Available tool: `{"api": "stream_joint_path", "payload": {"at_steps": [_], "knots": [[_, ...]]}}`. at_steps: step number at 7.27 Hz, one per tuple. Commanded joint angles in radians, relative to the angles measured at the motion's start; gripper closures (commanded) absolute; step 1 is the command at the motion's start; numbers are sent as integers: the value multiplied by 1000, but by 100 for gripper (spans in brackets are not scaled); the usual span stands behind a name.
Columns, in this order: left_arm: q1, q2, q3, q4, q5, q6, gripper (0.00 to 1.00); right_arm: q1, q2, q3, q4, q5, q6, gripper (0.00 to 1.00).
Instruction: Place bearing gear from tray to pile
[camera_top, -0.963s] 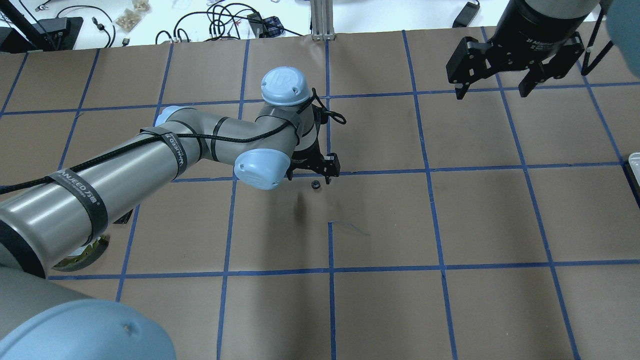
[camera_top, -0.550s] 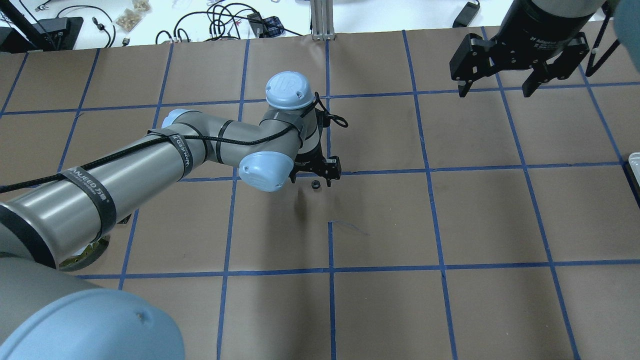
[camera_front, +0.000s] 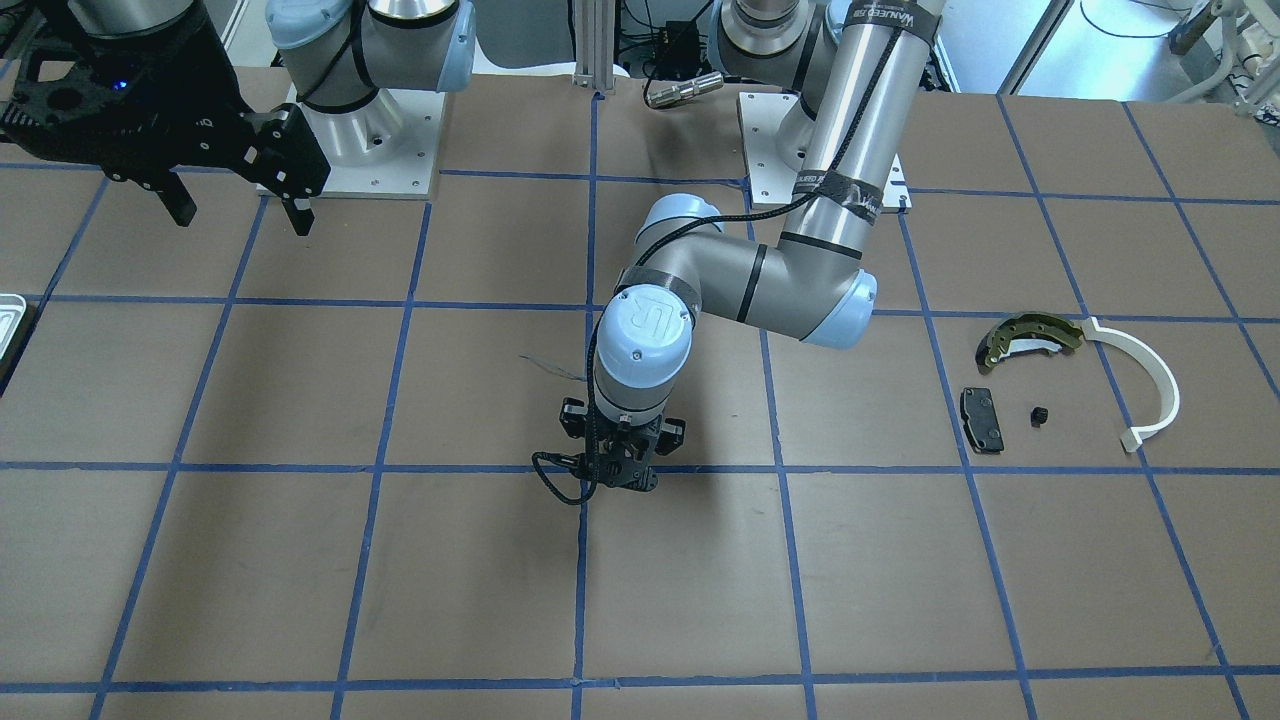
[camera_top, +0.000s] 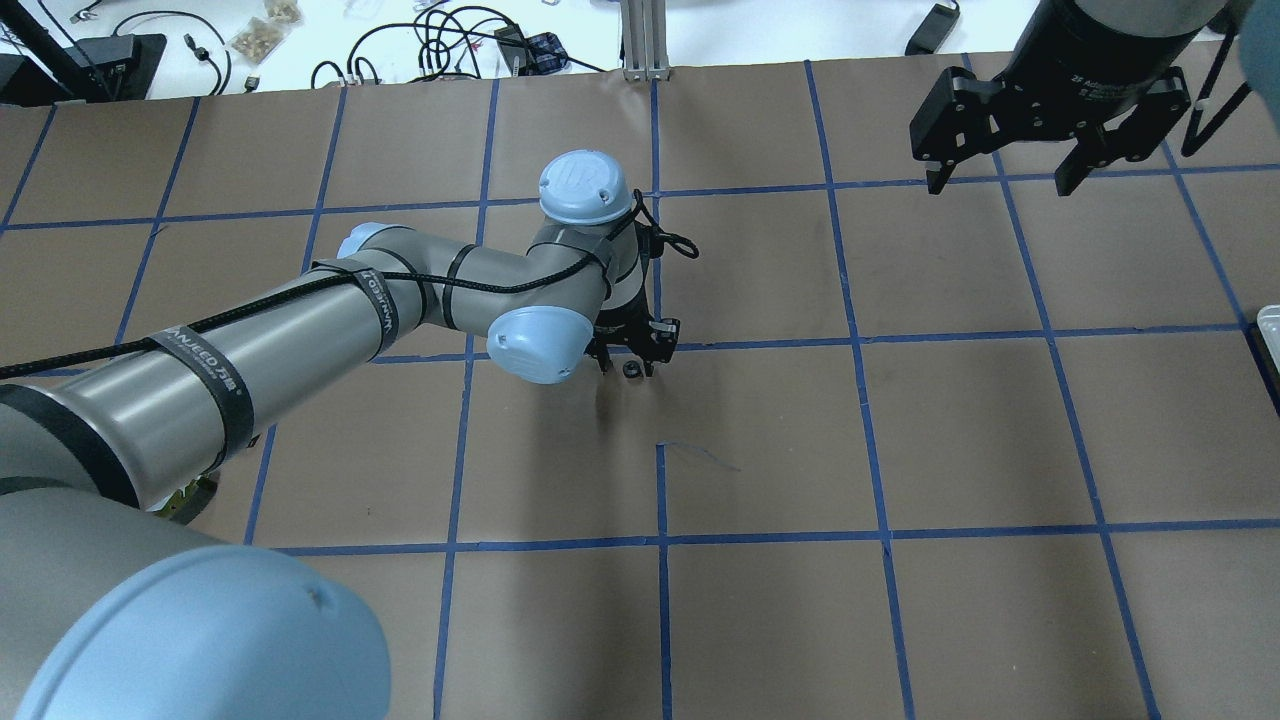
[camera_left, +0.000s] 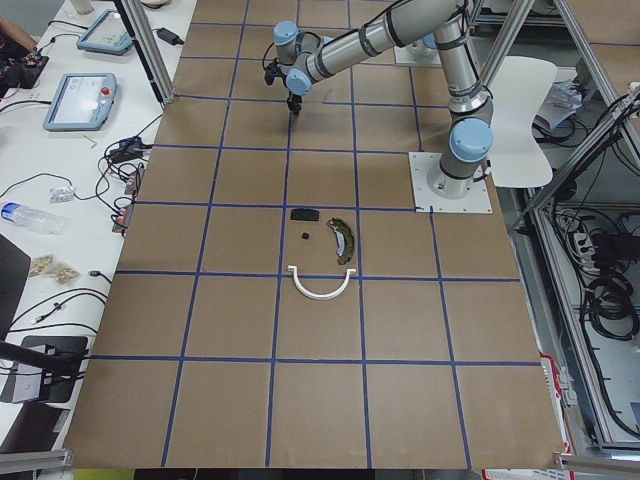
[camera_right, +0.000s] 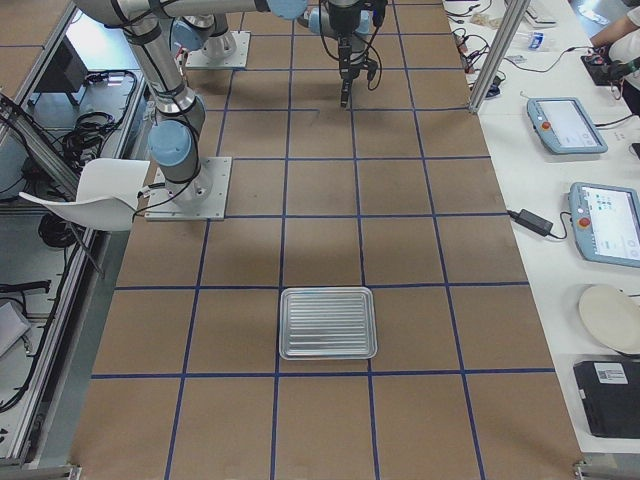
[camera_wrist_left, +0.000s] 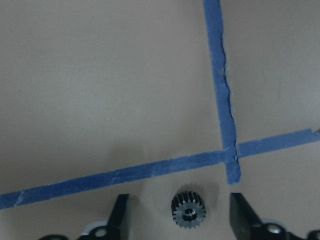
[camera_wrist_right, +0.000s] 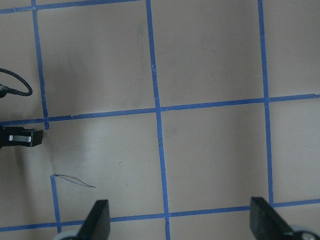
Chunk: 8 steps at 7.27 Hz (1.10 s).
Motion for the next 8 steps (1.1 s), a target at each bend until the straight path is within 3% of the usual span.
{"api": "stream_joint_path", "payload": {"at_steps": [1,4,8], "knots": [[0,1,0,0,-2,9,100,0,0,0,11,6,-1,0],[66,47,54,-58,2,15,100,0,-2,0,2,9,21,0],[244,140,172,-350,21,135,100,12,-3,-11,15,10,145,0]]}}
